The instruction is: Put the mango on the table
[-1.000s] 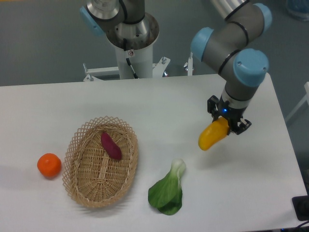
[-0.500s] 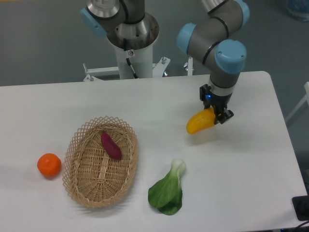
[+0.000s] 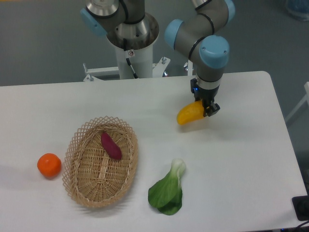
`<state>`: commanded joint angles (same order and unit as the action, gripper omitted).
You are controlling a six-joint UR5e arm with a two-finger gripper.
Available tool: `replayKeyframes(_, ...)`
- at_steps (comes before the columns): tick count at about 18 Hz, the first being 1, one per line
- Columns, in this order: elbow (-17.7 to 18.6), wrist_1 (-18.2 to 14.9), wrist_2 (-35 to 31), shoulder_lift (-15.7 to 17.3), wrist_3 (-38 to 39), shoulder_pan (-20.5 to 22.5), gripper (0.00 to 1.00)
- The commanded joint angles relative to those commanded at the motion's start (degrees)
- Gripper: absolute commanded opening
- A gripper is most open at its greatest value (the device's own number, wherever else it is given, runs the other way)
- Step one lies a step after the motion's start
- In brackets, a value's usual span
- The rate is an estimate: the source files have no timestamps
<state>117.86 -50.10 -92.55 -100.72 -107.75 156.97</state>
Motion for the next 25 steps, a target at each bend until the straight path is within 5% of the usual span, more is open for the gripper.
replayKeyframes(4, -0.18, 0.0, 0.09, 0.0, 0.09, 0.0, 0.76)
replayKeyframes(6, -0.53, -0.09, 0.09, 0.0, 0.61, 0.0, 1.0)
replayKeyframes(10, -1.84, -0.26, -0.17, -0.17, 0.88, 0.0, 1.0)
replayKeyframes(14, -6.93, -4.38, -0.26, -0.79, 0.88, -0.09, 1.0)
replayKeyframes(20, -16.16, -14.93, -0.26, -2.72, 0.97, -0.44, 1.0)
replayKeyframes(25, -23.45, -17.22, 0.17, -5.44, 5.34, -1.92, 1.0)
